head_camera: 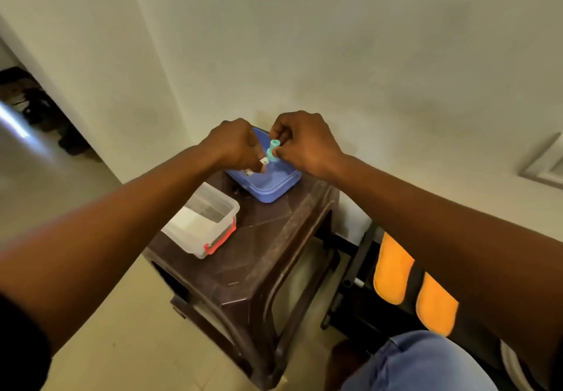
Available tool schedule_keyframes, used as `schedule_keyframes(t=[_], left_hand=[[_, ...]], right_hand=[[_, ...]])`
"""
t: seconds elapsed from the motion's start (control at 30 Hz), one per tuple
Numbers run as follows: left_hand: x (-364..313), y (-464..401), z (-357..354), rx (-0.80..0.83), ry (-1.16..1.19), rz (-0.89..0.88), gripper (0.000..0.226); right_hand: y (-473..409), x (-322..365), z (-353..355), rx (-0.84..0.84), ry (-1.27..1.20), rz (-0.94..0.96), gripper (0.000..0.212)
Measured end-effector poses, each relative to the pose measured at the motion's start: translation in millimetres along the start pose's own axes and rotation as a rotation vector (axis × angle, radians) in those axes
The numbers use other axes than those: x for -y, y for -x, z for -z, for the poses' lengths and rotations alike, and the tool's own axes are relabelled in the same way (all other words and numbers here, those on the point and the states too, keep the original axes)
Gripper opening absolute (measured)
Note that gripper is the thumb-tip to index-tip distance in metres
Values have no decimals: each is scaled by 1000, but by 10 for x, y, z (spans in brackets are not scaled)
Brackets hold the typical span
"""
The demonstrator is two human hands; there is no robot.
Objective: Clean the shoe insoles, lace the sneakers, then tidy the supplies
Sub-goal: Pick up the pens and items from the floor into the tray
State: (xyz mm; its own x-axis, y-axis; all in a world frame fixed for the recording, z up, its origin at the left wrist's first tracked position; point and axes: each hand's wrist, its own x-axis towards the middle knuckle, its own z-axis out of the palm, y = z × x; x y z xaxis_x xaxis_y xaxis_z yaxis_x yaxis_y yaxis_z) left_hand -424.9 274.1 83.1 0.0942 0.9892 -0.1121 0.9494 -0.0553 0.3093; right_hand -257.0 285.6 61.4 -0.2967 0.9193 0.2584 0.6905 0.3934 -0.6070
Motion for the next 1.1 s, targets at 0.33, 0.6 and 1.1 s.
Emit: schedule_keyframes(t=[0.33, 0.6, 1.1], left_hand=[[-136, -300, -286, 130, -145, 90, 25], [-274, -342, -344, 241, -158, 6, 24], [-229, -410, -325, 398, -42, 93, 19]], right_hand=[[-159, -117, 16, 218, 353, 27, 24], [-134, -146, 31, 265, 408, 38, 27], [-174, -135, -6, 394, 409, 20, 17]])
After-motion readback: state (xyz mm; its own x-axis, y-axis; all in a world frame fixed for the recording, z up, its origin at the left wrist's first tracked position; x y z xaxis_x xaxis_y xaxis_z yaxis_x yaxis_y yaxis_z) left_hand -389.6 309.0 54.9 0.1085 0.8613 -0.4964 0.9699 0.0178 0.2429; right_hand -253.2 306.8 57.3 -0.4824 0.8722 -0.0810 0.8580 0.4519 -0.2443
